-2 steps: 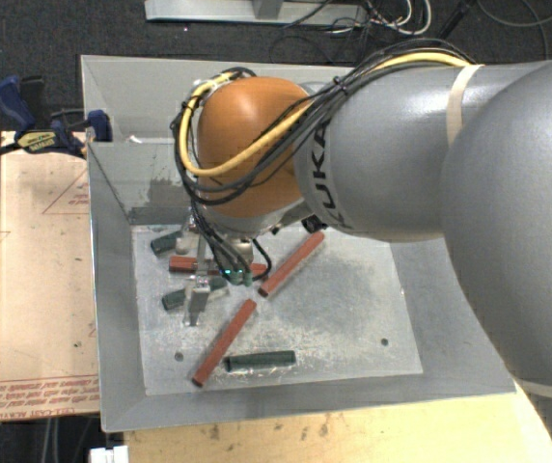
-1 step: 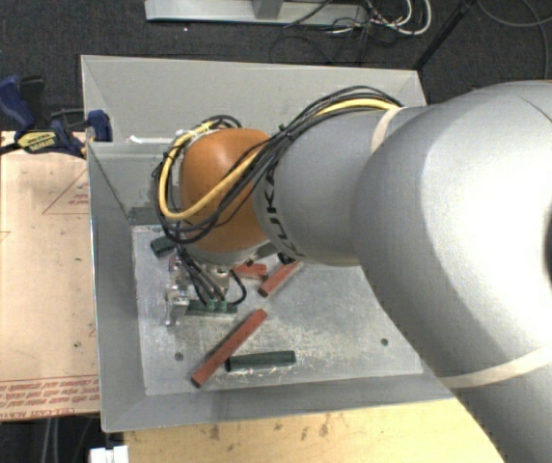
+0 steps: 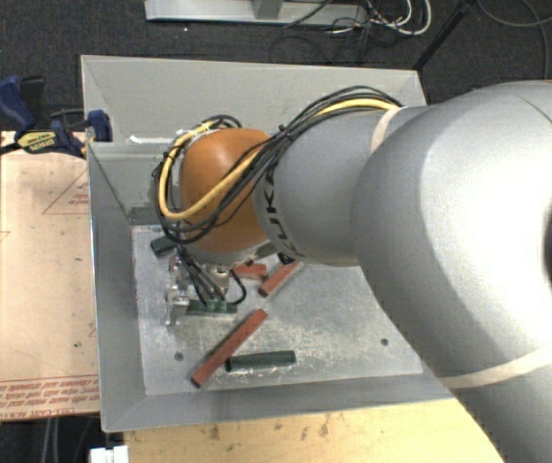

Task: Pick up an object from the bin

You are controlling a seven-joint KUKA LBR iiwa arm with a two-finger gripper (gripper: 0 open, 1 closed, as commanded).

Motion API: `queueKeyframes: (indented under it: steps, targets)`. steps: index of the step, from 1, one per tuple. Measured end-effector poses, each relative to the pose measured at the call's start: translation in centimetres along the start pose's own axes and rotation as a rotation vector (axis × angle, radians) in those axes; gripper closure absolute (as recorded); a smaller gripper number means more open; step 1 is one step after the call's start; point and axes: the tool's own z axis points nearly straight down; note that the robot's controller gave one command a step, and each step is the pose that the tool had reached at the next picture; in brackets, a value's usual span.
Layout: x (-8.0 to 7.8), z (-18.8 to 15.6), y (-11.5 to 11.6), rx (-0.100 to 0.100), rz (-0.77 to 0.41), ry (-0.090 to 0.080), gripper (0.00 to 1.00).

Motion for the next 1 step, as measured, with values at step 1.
queueKeyframes:
  steps: [1]
  targets:
    - [0.62,-4.24,-0.53,0.007,-0.022,0.013,1.0]
